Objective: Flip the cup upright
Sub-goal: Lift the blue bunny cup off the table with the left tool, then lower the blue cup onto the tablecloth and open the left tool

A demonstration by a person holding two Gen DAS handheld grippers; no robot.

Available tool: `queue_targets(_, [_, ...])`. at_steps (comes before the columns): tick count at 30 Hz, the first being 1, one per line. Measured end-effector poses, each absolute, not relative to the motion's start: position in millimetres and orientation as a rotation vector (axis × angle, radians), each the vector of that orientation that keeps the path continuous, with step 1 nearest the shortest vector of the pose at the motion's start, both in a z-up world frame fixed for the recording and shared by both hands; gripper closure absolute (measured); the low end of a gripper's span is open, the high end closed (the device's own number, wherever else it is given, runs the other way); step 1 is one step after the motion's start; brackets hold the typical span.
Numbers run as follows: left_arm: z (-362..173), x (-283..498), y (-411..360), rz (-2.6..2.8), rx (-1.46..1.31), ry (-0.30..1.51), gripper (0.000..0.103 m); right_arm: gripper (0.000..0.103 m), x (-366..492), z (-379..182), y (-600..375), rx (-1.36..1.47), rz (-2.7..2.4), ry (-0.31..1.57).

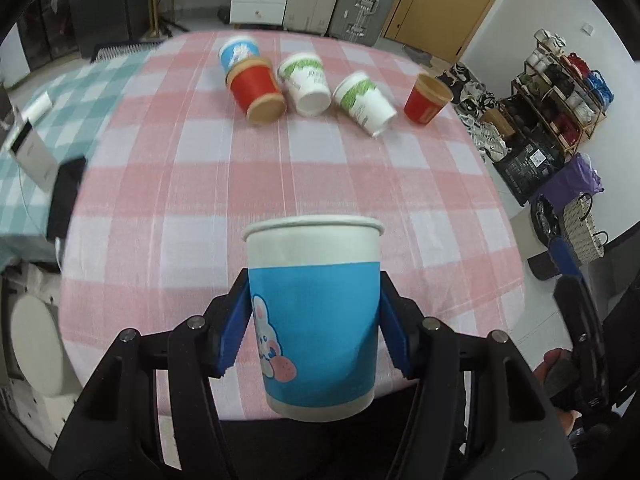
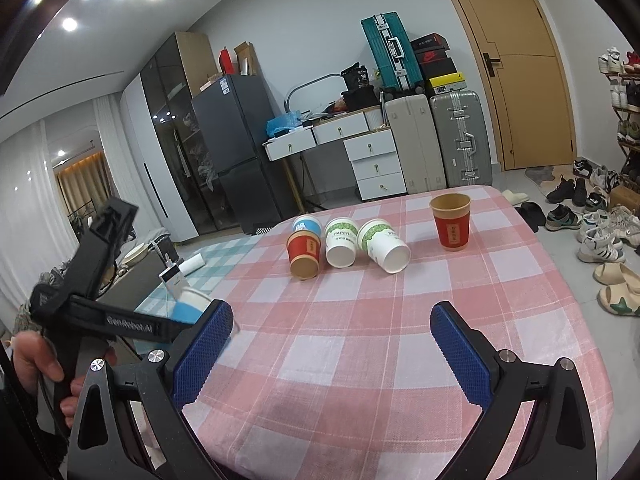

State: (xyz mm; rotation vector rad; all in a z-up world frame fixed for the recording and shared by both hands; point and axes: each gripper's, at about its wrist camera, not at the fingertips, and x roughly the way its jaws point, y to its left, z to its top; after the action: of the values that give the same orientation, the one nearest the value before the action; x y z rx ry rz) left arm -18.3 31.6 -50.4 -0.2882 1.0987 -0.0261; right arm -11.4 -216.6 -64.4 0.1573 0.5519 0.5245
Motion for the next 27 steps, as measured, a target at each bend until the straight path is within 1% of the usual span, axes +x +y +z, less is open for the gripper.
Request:
queue_targets(8, [-116.4, -5.7, 27.2, -0.020, -0.313, 1.193, 0.047, 0.002, -10.2, -73.9, -212.4, 0.122, 0.505, 0.600])
queue_targets(12, [-136.4, 3.0, 26.6, -0.027, -0.329, 1.229, 0.046, 0.002, -7.0, -74.0, -212.6, 0.108, 0.497, 0.603])
queue_targets(20, [-142.4, 10.7, 31.5, -0.019, -0.359, 1.253, 0.037, 0.002, -4.2, -77.2, -209.9, 0.107, 0.505, 0.615])
queue_targets(23, [-130.2, 8.0, 33.4, -0.013, -0.346, 1.218, 0.037, 0.002, -5.6, -76.9, -210.0, 0.107, 0.506, 0.614])
queue_targets(25, [-113.5, 2.6, 32.5, -0.001, -0.320, 1.160, 0.034, 0.002, -6.8, -76.1, -210.7, 0.112, 0.509, 0.613])
queue_targets(27, [-94.5, -5.5, 32.8, 0.027, -0.302, 1.094, 0.023, 0.002, -7.3, -74.6, -208.6, 0.115, 0.514, 0.608])
